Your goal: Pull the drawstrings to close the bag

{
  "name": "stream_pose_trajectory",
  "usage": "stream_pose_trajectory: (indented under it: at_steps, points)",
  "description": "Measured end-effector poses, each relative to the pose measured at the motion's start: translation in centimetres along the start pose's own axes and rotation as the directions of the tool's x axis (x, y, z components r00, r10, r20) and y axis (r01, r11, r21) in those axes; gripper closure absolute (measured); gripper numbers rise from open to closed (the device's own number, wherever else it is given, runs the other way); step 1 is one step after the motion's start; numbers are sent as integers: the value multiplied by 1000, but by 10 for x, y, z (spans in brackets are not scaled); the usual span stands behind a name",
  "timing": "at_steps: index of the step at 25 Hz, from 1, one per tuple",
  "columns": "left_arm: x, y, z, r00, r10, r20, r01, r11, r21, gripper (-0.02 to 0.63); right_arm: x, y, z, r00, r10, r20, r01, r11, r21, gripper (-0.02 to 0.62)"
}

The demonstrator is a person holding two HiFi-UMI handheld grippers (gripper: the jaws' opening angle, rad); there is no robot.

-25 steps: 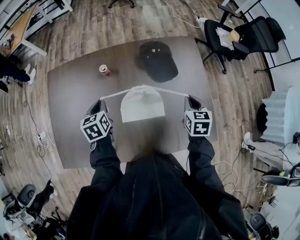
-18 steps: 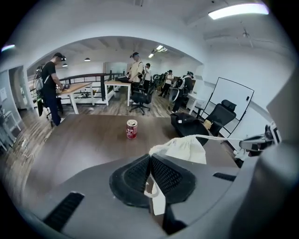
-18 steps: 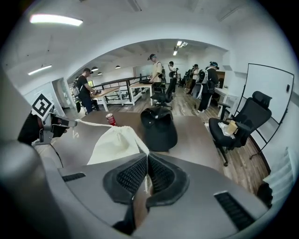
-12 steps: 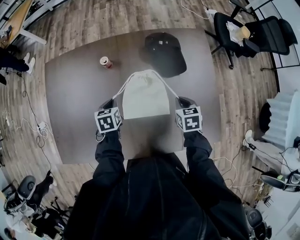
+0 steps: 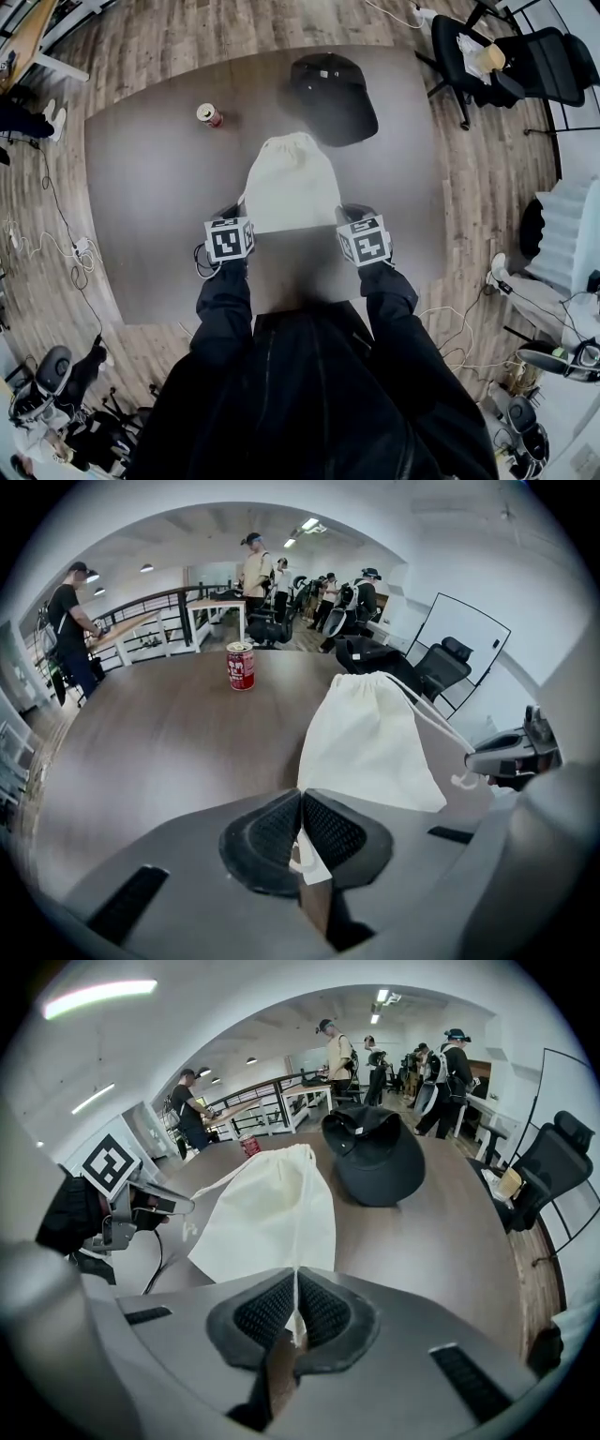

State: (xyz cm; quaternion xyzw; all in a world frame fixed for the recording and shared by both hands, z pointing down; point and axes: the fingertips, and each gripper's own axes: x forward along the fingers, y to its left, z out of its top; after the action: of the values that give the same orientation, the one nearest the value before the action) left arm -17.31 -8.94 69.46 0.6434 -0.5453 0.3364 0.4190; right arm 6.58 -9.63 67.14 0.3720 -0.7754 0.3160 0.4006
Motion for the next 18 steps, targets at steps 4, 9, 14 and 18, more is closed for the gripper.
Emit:
stream_pose_trajectory:
  at_steps: [4, 9, 14, 18]
  points:
    - [6, -6, -7, 1000, -6, 8, 6, 1000, 17, 571, 7, 3, -1, 1000, -5, 1, 5, 1000, -18, 569]
    - [12, -9, -13, 1000, -10, 20, 9, 1000, 19, 571, 19, 8, -5, 1000, -11, 7, 11, 1000, -2, 567]
    - [12, -17, -16, 999, -46, 21, 45, 999, 23, 428, 21, 15, -12, 1000, 10, 9, -10, 999, 39, 411]
    - [7, -15, -20, 998, -55, 29, 54, 998, 17, 378, 14, 18, -14, 1000, 4, 30, -6, 998, 56, 353]
